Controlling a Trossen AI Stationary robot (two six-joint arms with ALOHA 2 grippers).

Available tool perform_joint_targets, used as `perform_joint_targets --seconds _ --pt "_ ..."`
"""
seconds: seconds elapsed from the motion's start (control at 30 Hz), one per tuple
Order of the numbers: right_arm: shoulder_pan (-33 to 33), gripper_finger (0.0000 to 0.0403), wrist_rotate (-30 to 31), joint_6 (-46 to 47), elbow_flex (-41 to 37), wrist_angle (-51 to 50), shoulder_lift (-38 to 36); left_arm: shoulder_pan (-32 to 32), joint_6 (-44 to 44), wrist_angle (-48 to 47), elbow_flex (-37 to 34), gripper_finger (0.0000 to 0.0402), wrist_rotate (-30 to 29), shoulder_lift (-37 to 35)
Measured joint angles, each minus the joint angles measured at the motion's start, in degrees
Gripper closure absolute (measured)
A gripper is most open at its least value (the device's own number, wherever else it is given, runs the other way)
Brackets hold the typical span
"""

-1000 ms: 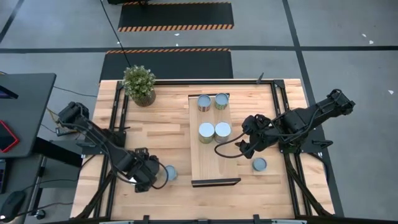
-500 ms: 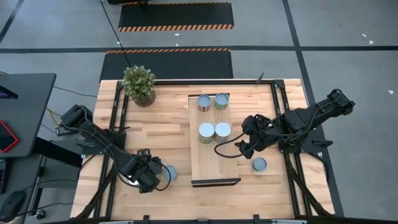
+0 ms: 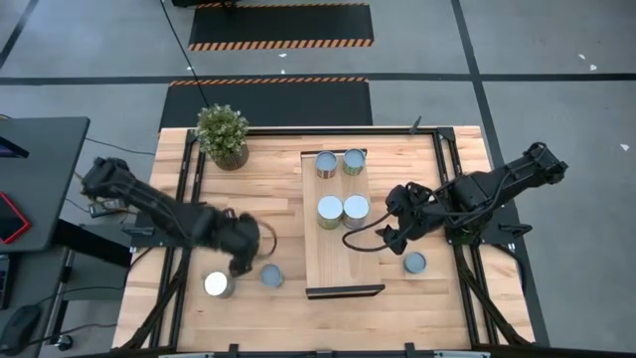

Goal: Pick and place cans onto a shelf
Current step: Put the canned carrots on the shelf

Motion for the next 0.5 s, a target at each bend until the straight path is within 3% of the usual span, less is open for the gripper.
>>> perform_joint_targets --seconds 0.2,0.5 --pt "-2.11 0.0039 -0.39 -1.56 0.02 -0.02 -1.33 12.13 11.83 -4.41 10.91 0.0088 0.5 -0.76" --pt "-3.54 0.0039 -0.1 -3.08 0.02 0.5 -1.7 26.53 26.28 -7.75 30.22 0.0087 2.84 9.04"
